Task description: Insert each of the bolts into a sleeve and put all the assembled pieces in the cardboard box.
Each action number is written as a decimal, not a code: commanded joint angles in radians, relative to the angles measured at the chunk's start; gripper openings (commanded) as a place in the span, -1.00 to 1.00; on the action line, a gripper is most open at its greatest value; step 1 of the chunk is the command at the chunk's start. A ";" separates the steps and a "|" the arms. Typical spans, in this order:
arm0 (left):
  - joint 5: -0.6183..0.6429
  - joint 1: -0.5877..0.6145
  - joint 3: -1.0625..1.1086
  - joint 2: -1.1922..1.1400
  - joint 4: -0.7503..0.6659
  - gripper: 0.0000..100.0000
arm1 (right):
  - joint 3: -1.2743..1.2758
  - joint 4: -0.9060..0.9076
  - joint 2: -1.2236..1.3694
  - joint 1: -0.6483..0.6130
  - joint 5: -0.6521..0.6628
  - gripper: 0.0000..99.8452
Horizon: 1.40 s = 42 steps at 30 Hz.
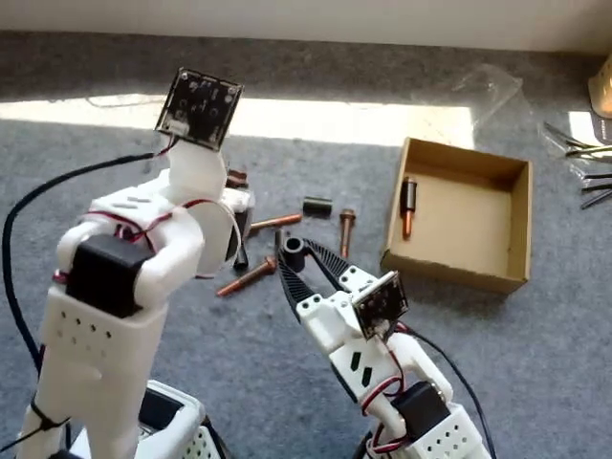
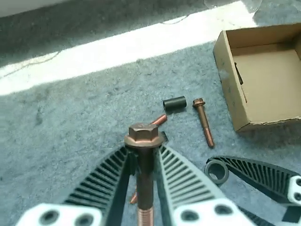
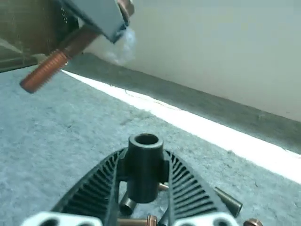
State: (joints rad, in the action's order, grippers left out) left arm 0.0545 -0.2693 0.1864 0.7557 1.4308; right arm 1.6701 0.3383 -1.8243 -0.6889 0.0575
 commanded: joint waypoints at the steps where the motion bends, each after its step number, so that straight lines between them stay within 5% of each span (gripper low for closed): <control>1: -0.130 -0.013 0.131 0.188 -0.135 -0.99 | 0.024 -0.079 -0.008 -0.021 0.014 -0.99; 9: -0.141 -0.015 0.420 0.440 -0.436 -0.99 | 0.050 -0.147 -0.008 0.001 0.014 -0.99; 23: -0.140 -0.024 0.694 0.470 -1.056 -0.99 | 0.133 -0.101 -0.005 0.001 0.012 -0.99; 31: -0.140 -0.166 0.700 0.475 -1.099 -0.99 | 0.133 -0.090 -0.005 0.001 0.008 -0.99; 36: 0.040 -0.162 0.705 0.588 -1.094 -0.99 | 0.133 -0.067 -0.008 0.001 0.006 -0.99; 42: 0.058 -0.124 0.812 0.736 -1.096 -0.99 | 0.133 -0.067 -0.010 0.001 0.008 -0.99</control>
State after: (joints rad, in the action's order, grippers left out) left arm 0.0990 -0.4028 0.9812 1.4185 0.3613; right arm 1.6701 0.2708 -1.8228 -0.6966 0.0575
